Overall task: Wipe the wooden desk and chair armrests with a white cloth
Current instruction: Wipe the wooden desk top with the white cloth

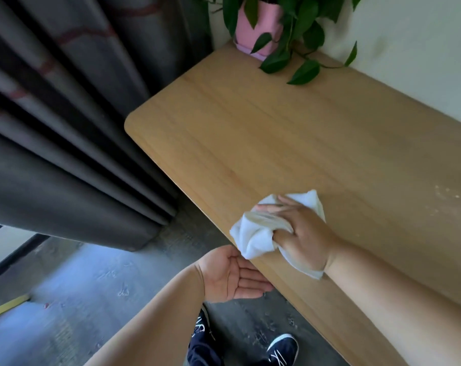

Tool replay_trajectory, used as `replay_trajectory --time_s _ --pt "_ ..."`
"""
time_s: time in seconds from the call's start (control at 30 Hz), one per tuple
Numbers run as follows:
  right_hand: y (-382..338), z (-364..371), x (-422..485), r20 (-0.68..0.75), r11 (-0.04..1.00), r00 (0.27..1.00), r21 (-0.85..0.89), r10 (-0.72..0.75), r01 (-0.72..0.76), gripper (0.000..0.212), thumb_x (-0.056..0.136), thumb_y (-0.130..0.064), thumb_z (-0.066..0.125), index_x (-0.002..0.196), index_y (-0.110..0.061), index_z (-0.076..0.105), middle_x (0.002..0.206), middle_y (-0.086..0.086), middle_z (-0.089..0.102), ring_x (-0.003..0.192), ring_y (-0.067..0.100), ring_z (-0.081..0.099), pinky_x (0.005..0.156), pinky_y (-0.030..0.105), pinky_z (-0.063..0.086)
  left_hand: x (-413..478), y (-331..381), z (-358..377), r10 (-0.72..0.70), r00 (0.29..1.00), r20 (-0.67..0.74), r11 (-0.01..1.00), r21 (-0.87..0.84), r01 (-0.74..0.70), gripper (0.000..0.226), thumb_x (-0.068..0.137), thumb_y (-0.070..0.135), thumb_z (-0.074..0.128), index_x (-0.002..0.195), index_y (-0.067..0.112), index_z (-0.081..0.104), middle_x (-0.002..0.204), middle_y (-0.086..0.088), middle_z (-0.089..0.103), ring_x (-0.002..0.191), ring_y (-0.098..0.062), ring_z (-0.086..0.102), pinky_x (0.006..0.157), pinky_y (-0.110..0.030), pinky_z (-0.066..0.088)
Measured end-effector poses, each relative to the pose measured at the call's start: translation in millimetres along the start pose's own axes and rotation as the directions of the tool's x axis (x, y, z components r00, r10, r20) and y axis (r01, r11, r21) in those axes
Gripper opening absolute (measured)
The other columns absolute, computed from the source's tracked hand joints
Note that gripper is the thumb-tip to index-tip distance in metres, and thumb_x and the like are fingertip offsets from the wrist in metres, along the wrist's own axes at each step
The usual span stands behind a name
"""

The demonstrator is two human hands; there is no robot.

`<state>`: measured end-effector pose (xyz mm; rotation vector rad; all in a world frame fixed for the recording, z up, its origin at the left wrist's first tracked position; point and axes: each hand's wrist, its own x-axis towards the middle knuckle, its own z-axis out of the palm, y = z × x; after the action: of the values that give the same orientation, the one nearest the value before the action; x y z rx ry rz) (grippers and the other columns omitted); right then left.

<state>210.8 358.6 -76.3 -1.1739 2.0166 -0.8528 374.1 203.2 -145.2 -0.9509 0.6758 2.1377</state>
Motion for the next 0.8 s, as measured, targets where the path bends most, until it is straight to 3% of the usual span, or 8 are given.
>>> replay_trajectory --time_s 0.1,0.17,0.2,0.27,0.4,0.53,0.67,0.8 --pt "-8.1 -1.7 -40.1 0.029 0.978 0.994 0.177 0.106 -0.109 0.045 0.079 -0.039 0.039 0.104 -0.04 0.076 0.111 -0.03 0.069 0.122 -0.007 0.053 0.11 0.037 0.037 -0.9 -9.7 15.5 0.0 0.999 -0.039 1.0 -0.02 -0.001 0.061 0.098 0.038 0.041 0.126 -0.008 0.069 0.129 -0.03 0.068 0.121 -0.041 0.067 0.093 -0.044 0.059" --pt "-11.7 -22.1 -46.7 -0.082 0.881 0.944 0.393 0.319 -0.263 0.032 0.073 -0.047 0.046 0.073 -0.023 0.068 0.066 -0.015 0.067 0.072 0.008 0.063 0.077 0.054 0.05 -1.1 -15.7 29.4 -0.006 0.998 -0.059 0.999 -0.044 0.004 0.061 0.1 0.037 0.038 0.124 -0.01 0.069 0.129 -0.031 0.068 0.119 -0.041 0.068 0.091 -0.045 0.06" --pt "-10.1 -36.1 -49.1 -0.177 0.834 0.896 0.471 0.408 -0.287 0.038 0.069 -0.05 0.05 0.072 -0.015 0.066 0.06 -0.003 0.066 0.065 0.022 0.063 0.074 0.057 0.051 -1.2 -19.8 37.3 -0.016 0.998 -0.066 0.999 -0.053 0.012 0.06 0.101 0.035 0.037 0.124 -0.011 0.069 0.129 -0.032 0.067 0.118 -0.041 0.069 0.09 -0.045 0.061" --pt "0.4 -70.7 -48.2 -0.363 0.773 0.776 0.588 0.515 -0.238 0.047 0.063 -0.051 0.059 0.079 -0.008 0.068 0.073 0.012 0.068 0.072 0.033 0.064 0.079 0.054 0.052 1.5 -29.0 45.6 -0.016 0.997 -0.077 0.999 -0.046 0.013 0.06 0.102 0.033 0.035 0.125 -0.012 0.067 0.13 -0.032 0.066 0.118 -0.042 0.068 0.092 -0.047 0.06" --pt "30.4 -164.6 -43.6 -0.534 0.729 0.626 0.679 0.568 -0.082 0.025 0.072 -0.042 0.065 0.085 -0.024 0.077 0.089 -0.007 0.077 0.09 0.014 0.072 0.083 0.031 0.054 5.3 -36.7 45.8 -0.004 0.997 -0.081 0.997 -0.076 -0.003 0.063 0.103 0.035 0.032 0.127 -0.013 0.065 0.132 -0.034 0.065 0.12 -0.043 0.067 0.097 -0.048 0.058" --pt "73.5 -226.3 -36.0 -0.774 0.837 0.365 0.368 0.517 -0.406 0.044 0.077 -0.055 0.055 0.097 -0.018 0.069 0.091 0.005 0.072 0.093 0.031 0.068 0.074 0.033 0.044 7.8 -31.4 42.6 0.015 0.998 -0.062 0.999 -0.029 -0.017 0.062 0.093 0.036 0.045 0.125 -0.013 0.067 0.129 -0.033 0.067 0.118 -0.042 0.068 0.093 -0.047 0.06" --pt "109.9 -217.2 -21.1 -0.693 0.789 0.554 0.036 0.462 -0.613 0.061 0.088 -0.059 0.04 0.12 -0.013 0.063 0.12 0.025 0.067 0.113 0.043 0.063 0.09 0.041 0.043 13.2 -30.1 35.3 0.018 1.0 -0.02 1.0 0.012 -0.018 0.068 0.086 0.04 0.05 0.126 -0.012 0.067 0.129 -0.033 0.067 0.12 -0.042 0.067 0.093 -0.045 0.06" --pt "126.3 -162.2 -13.2 -0.532 0.671 0.763 -0.417 0.368 -0.613 0.06 0.097 -0.059 0.037 0.153 -0.045 0.022 0.169 -0.001 0.02 0.151 0.038 0.02 0.114 0.061 0.023 19.9 -27.0 25.4 0.001 1.0 0.009 0.999 0.037 -0.001 0.067 0.085 0.042 0.051 0.124 -0.01 0.069 0.128 -0.031 0.068 0.122 -0.041 0.066 0.092 -0.044 0.06"
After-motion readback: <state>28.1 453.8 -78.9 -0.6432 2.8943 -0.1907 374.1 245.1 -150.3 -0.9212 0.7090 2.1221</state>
